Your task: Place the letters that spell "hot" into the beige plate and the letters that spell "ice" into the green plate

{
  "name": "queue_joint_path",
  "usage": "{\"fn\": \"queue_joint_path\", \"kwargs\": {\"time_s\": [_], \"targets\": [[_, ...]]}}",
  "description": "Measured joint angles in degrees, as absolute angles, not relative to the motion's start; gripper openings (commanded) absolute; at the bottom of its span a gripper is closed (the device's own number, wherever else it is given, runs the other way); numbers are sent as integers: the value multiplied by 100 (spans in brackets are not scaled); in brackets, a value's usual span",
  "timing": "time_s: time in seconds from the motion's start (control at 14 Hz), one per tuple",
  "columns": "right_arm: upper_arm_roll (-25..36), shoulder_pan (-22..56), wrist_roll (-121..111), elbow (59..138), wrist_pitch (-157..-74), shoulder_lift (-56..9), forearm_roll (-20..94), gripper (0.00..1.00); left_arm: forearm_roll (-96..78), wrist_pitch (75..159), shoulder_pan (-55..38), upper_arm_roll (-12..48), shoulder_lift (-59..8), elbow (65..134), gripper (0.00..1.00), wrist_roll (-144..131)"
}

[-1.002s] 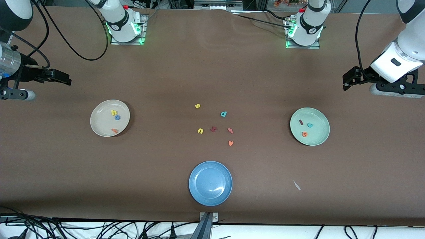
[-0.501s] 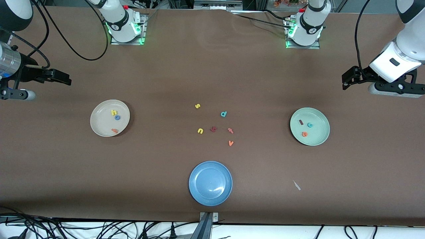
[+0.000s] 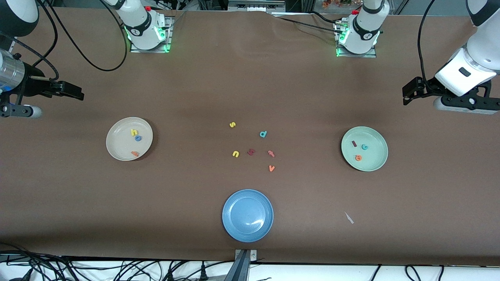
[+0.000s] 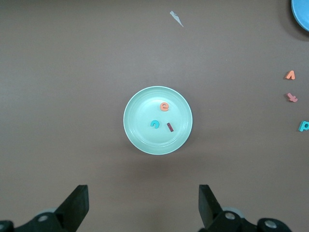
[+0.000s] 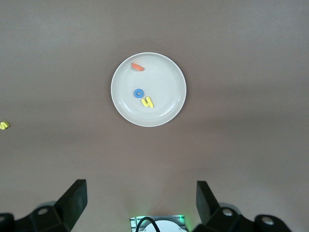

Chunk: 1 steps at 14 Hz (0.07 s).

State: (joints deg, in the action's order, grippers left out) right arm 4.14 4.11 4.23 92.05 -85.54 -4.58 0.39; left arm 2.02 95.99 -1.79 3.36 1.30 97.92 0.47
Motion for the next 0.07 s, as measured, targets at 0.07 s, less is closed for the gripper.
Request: {"fn": "queue_joint_path", "kwargs": {"time_s": [0.07], "targets": [[414, 411, 423, 9205, -8554, -458, 39, 100, 202, 9598, -179, 336, 130, 9787, 100, 47]]}}
